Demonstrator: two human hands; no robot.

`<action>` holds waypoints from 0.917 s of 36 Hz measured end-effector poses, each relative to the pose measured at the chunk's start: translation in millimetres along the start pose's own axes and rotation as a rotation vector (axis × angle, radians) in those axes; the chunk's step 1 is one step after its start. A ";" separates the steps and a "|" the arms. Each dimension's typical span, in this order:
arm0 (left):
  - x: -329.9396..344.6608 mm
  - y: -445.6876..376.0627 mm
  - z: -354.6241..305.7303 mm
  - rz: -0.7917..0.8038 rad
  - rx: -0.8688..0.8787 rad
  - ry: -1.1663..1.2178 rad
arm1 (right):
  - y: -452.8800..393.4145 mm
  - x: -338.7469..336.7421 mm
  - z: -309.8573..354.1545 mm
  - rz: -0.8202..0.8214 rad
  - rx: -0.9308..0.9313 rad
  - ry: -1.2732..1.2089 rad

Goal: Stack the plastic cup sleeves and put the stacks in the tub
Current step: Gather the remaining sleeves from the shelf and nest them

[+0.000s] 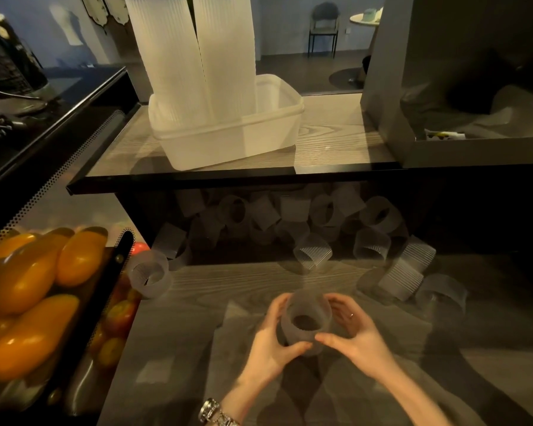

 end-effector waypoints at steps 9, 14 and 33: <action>11.1 -7.8 20.8 0.019 -0.041 -0.012 | 0.3 0.8 -22.0 -0.003 0.054 0.040; 13.0 -8.6 42.6 0.039 -0.136 -0.050 | 3.1 7.6 -43.7 0.010 0.136 0.053; 1.1 -19.1 40.5 0.220 -0.178 -0.002 | -0.9 3.1 -40.1 0.167 0.237 0.022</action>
Point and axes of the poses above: each hand's wrist, its own y-axis away from the middle knuckle, its own x-axis out of the palm, z = x × y, the point moved 6 cm from there along -y, towards the middle knuckle, and after that the axes turned 12 degrees about y, right-handed, at the moved point
